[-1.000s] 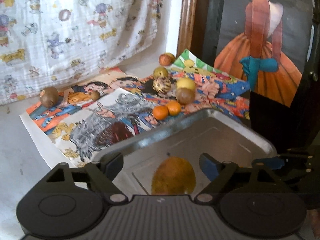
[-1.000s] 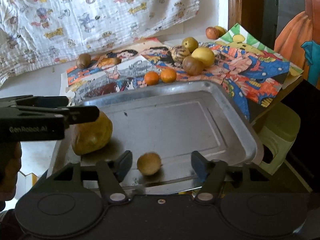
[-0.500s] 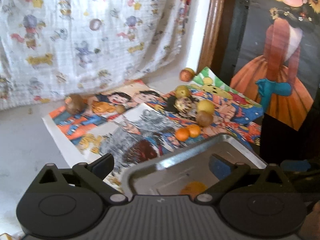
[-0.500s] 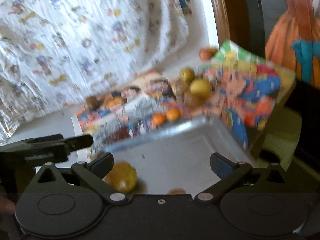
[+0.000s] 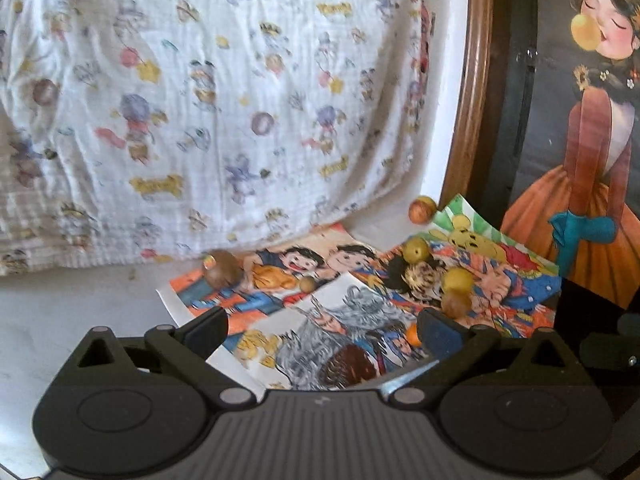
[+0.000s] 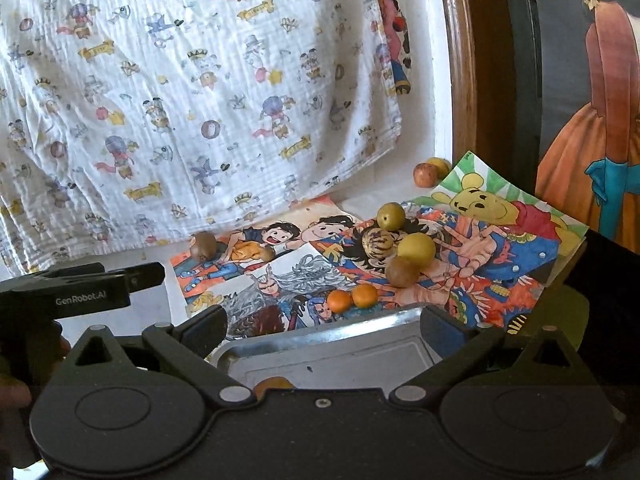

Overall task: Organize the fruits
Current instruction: 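Move left tool to the stickered kiwi while right tool moves to an orange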

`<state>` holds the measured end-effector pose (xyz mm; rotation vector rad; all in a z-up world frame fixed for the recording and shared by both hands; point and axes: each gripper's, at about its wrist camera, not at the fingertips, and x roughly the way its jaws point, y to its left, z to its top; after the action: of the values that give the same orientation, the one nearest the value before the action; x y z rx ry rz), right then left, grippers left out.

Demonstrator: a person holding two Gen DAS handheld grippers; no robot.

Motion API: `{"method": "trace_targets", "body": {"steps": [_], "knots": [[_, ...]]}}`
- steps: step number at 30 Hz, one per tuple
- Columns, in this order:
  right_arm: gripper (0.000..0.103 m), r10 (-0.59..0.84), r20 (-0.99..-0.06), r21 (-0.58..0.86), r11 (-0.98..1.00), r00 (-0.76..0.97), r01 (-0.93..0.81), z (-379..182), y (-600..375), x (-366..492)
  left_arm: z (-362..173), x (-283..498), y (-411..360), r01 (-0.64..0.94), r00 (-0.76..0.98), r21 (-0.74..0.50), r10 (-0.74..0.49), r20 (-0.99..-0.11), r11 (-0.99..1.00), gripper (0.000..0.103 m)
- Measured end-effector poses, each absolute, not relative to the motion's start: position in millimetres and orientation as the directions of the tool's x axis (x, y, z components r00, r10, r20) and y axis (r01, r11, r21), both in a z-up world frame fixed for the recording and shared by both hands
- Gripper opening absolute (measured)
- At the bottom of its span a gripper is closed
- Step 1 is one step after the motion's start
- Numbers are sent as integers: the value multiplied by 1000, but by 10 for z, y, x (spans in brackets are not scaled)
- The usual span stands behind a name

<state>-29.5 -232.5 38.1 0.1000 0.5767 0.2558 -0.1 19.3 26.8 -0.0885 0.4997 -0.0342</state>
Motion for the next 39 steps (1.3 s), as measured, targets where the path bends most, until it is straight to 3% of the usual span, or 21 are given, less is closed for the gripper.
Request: {"method": "trace_targets", "body": {"steps": [13, 25, 39], "knots": [[102, 258, -503, 168, 965, 825, -199, 487, -2253, -205, 287, 59, 381, -10, 885, -89, -33, -464, 996, 103], [102, 308, -586, 214, 951, 750, -223, 90, -2022, 430, -121, 765, 643, -55, 851, -51, 20, -525, 997, 103], [102, 309, -709, 231, 951, 633, -206, -576, -1811, 1410, -777, 2113, 986, -118, 796, 20, 106, -595, 993, 103]]}}
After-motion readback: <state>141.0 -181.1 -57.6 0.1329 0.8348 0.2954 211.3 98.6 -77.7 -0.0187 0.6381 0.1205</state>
